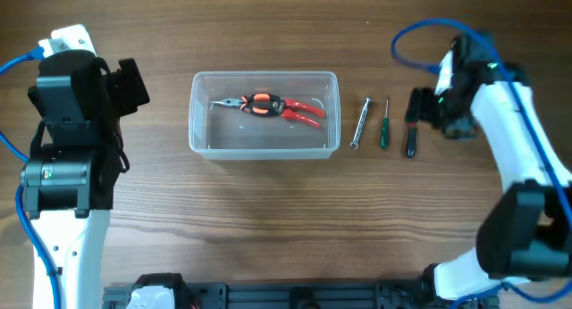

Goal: Pack container
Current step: 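Grasp the black-and-red screwdriver with the right gripper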

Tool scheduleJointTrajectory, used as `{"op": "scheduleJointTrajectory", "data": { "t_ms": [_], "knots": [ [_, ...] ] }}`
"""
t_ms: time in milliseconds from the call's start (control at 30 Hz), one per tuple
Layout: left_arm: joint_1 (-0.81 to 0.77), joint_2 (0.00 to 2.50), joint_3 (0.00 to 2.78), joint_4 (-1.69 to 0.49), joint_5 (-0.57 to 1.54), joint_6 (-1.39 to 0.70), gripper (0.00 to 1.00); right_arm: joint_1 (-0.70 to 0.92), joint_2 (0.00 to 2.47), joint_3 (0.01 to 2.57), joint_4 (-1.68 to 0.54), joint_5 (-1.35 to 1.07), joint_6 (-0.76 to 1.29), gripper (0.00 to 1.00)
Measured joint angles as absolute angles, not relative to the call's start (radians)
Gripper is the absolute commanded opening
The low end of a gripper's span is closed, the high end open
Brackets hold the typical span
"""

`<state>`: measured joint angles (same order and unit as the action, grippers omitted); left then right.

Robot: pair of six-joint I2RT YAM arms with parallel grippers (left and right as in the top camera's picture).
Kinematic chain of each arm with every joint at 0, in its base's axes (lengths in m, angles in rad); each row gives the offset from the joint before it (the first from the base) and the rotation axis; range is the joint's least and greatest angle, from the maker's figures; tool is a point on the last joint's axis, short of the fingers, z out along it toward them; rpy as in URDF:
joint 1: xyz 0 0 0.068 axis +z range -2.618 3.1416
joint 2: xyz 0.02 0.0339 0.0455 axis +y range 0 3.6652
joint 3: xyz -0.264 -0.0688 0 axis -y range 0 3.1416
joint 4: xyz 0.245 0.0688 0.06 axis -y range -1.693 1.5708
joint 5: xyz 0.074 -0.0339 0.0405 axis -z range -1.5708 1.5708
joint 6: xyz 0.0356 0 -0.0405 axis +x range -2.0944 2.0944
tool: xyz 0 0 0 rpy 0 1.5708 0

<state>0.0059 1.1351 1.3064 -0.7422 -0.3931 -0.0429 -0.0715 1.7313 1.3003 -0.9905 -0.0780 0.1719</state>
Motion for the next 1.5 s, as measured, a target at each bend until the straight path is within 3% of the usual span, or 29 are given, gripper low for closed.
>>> {"op": "scheduleJointTrajectory", "data": {
  "t_ms": [167, 367, 600, 700, 800, 1133, 1267, 1500],
  "knots": [
    [0.006, 1.135, 1.306, -0.765, -0.393, -0.043, 1.0, -0.068, 1.784, 1.195, -0.881, -0.101, 0.226, 0.74],
    [0.006, 1.135, 1.306, -0.767, -0.393, -0.043, 1.0, -0.068, 1.863, 1.182, -0.841, -0.105, 0.247, 0.57],
    [0.006, 1.135, 1.306, -0.767, -0.393, -0.043, 1.0, -0.068, 1.918, 1.182, -0.827, -0.102, 0.259, 0.47],
    [0.006, 1.135, 1.306, -0.768, -0.393, -0.043, 1.0, -0.069, 1.919, 1.182, -0.827, -0.098, 0.264, 0.29],
    [0.006, 1.135, 1.306, -0.768, -0.393, -0.043, 1.0, -0.069, 1.923, 1.182, -0.827, -0.09, 0.268, 0.05],
    [0.006, 1.135, 1.306, -0.768, -0.393, -0.043, 1.0, -0.068, 1.917, 1.21, -0.915, -0.084, 0.265, 0.04],
    [0.006, 1.135, 1.306, -0.77, -0.393, -0.043, 1.0, -0.042, 1.797, 1.367, -0.97, -0.141, 0.236, 0.04],
    [0.006, 1.135, 1.306, -0.77, -0.393, -0.043, 1.0, 0.25, 1.477, 1.597, -0.831, -0.34, 0.027, 0.04]
  ]
}}
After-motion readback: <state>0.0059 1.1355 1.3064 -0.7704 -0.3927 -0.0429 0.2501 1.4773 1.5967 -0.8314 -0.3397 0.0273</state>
